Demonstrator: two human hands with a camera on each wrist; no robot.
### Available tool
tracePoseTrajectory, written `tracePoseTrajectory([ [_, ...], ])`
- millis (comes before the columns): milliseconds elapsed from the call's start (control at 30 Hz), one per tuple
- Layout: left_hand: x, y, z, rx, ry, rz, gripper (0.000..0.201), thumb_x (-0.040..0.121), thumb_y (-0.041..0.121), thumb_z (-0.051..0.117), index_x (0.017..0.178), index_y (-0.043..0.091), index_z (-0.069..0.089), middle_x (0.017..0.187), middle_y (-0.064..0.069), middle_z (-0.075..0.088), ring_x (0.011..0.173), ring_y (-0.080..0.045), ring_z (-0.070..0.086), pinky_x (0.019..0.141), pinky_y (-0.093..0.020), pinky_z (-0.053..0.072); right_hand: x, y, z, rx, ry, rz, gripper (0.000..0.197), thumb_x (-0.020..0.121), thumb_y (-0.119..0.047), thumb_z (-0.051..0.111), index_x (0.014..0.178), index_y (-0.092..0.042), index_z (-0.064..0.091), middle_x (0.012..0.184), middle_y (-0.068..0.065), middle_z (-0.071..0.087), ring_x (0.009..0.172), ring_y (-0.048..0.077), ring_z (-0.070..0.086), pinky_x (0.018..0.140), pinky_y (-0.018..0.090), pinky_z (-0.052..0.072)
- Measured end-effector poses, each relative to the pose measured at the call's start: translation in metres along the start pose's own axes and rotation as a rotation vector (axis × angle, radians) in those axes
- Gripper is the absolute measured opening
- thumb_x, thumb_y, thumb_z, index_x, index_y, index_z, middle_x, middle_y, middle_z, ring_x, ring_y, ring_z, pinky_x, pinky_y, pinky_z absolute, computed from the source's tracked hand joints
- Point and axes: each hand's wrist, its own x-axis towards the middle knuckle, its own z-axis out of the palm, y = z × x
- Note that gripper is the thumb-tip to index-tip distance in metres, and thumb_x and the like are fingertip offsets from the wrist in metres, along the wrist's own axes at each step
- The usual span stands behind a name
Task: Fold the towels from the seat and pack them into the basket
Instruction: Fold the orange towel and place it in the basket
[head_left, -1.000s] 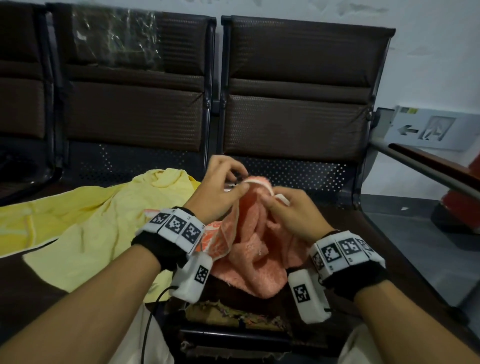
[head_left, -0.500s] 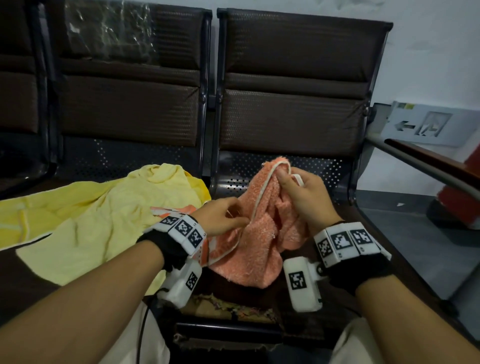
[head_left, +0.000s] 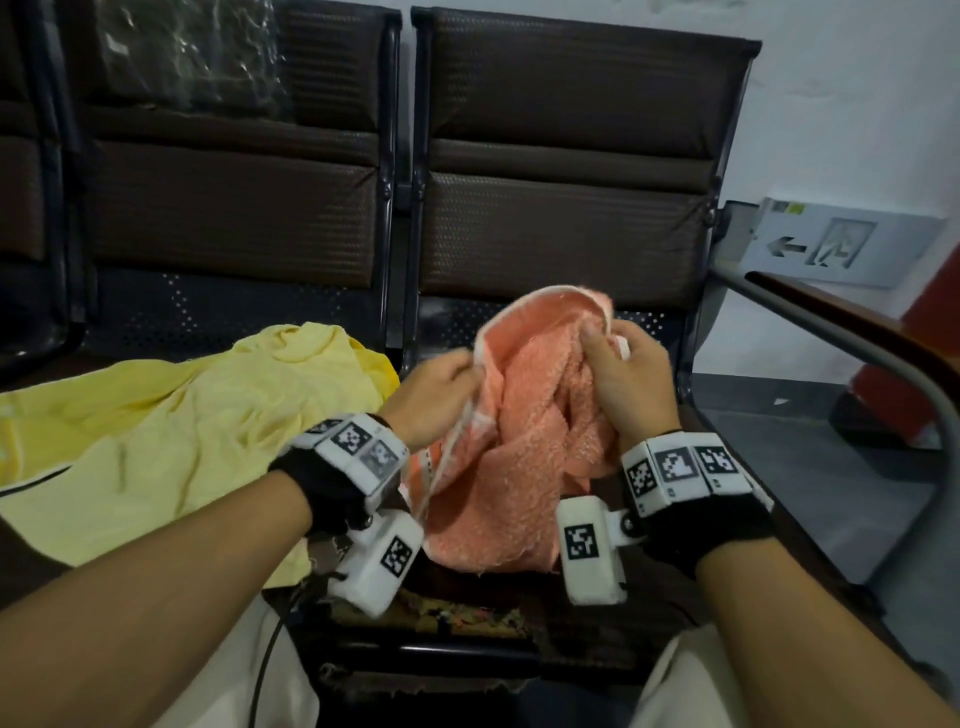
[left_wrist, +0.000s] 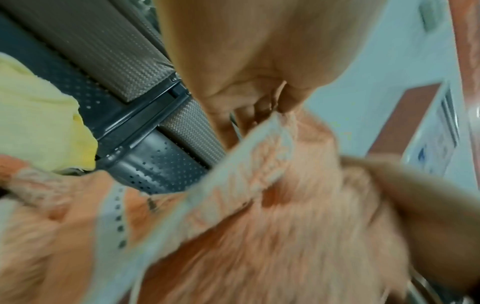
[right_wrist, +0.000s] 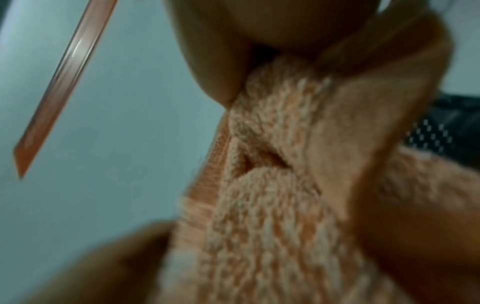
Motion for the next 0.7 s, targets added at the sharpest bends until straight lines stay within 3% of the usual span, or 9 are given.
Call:
tracePoseTrajectory([
  [67,0.004,0.007,-0.009,-0.12,0.071,-0.042,0.027,0.1,0.023,0.038,0.09,0.005,0.055,0.084,-0.008,0.057,0.079,-0.02,0.055,0.081,-0.042,0.047,-0.001,0.006,-0.005,-0.231,0.057,0.011,0.049,0.088,-0.037,0.061,0.132,-0.026,0.042,0.09,-0.01,0.057,0.085,0.012,0.057,0.077,0.026,0.04],
  [100,0.003,0.008,-0.013,-0.074,0.086,-0.024,0.029,0.101,0.024,0.036,0.088,0.003,0.05,0.079,-0.007,0.052,0.074,-0.019,0.051,0.075,-0.041,0.044,-0.003,0.009,-0.005,-0.286,0.034,-0.029,0.061,0.087,-0.038,0.06,0.139,-0.033,0.029,0.081,-0.013,0.058,0.075,0.009,0.057,0.072,0.025,0.04],
  [200,-0.001,0.009,-0.023,0.116,-0.018,0.072,0.028,0.101,0.025,0.037,0.083,0.006,0.046,0.072,-0.001,0.044,0.063,-0.011,0.041,0.067,-0.033,0.036,-0.012,0.01,0.005,-0.307,-0.191,-0.214,0.066,0.089,-0.038,0.059,0.139,-0.052,0.018,0.051,-0.015,0.055,0.051,0.0,0.054,0.055,0.02,0.041],
  [300,-0.004,0.008,-0.026,0.04,-0.184,0.156,0.022,0.097,0.023,0.048,0.076,0.019,0.056,0.069,0.008,0.049,0.062,-0.003,0.044,0.064,-0.023,0.038,-0.019,0.008,0.022,-0.3,-0.435,-0.258,0.056,0.09,-0.038,0.057,0.138,-0.051,0.031,0.074,-0.019,0.064,0.064,-0.004,0.058,0.067,0.014,0.048],
  [367,-0.003,0.006,-0.025,-0.02,-0.175,0.165,0.015,0.092,0.022,0.056,0.08,0.015,0.063,0.071,0.005,0.056,0.065,-0.001,0.049,0.065,-0.021,0.04,-0.021,0.006,0.03,-0.341,-0.556,-0.27,0.028,0.093,-0.033,0.057,0.121,-0.03,0.06,0.098,-0.01,0.07,0.086,0.002,0.064,0.085,0.029,0.052],
  [400,-0.003,0.004,-0.026,-0.046,-0.152,0.145,0.013,0.088,0.022,0.061,0.082,0.011,0.066,0.074,0.002,0.06,0.068,-0.002,0.052,0.067,-0.021,0.043,-0.021,0.004,0.033,-0.376,-0.57,-0.285,0.018,0.093,-0.031,0.056,0.1,-0.02,0.069,0.09,-0.004,0.071,0.084,0.008,0.064,0.083,0.037,0.051],
  [467,-0.005,-0.002,-0.03,-0.071,-0.129,0.099,0.013,0.08,0.023,0.071,0.085,0.012,0.068,0.079,0.001,0.065,0.072,-0.003,0.057,0.069,-0.021,0.047,-0.017,0.003,0.034,-0.384,-0.5,-0.292,0.026,0.093,-0.027,0.057,0.07,-0.015,0.062,0.069,0.0,0.062,0.07,0.013,0.057,0.074,0.039,0.048],
  [633,-0.009,-0.018,-0.037,0.178,-0.133,0.076,0.012,0.079,0.026,0.073,0.076,0.023,0.062,0.071,0.007,0.063,0.062,0.002,0.055,0.061,-0.017,0.044,0.003,0.001,0.025,-0.174,-0.143,-0.111,0.028,0.093,-0.026,0.055,0.074,-0.011,0.068,0.07,-0.003,0.066,0.066,0.0,0.057,0.066,0.015,0.044],
  [700,-0.008,-0.023,-0.039,0.224,-0.106,0.034,0.009,0.083,0.023,0.069,0.078,0.02,0.063,0.076,0.001,0.066,0.068,-0.008,0.059,0.066,-0.025,0.047,0.008,0.003,0.02,-0.132,-0.005,-0.044,0.028,0.092,-0.027,0.056,0.068,-0.017,0.066,0.064,-0.011,0.061,0.058,-0.007,0.054,0.056,0.005,0.039],
])
